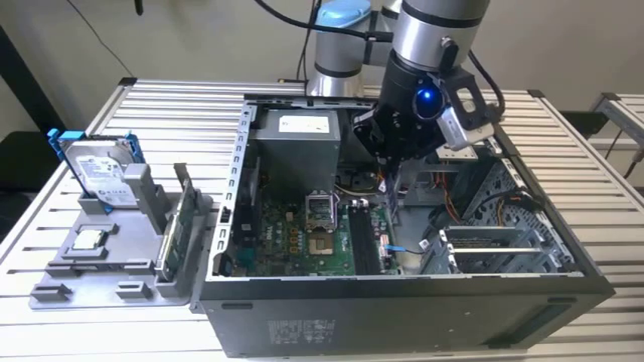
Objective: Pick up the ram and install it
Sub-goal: 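Insert the ram into the slot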
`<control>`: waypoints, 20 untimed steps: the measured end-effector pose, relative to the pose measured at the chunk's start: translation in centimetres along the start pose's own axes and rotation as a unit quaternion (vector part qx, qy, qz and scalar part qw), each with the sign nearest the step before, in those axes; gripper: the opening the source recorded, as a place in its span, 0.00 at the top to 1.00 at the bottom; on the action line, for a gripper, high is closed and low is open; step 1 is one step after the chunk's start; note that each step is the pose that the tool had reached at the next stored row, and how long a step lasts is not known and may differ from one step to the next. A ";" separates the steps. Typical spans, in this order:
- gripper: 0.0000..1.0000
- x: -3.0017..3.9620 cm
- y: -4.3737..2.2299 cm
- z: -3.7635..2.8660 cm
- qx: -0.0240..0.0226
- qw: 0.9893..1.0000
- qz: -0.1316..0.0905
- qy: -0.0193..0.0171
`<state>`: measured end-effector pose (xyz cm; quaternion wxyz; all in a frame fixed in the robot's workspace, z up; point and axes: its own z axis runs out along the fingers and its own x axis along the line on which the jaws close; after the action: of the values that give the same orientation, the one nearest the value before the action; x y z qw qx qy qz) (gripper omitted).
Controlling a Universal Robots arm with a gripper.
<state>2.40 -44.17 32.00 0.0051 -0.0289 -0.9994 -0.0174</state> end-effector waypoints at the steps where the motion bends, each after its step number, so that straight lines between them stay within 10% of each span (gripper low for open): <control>1: 0.86 -0.04 0.01 0.10 0.000 1.000 0.000 0.000; 20: 0.86 -0.13 0.03 1.48 0.001 1.000 0.000 0.000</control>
<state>2.52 -44.09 30.51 0.0050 -0.0288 -0.9994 -0.0169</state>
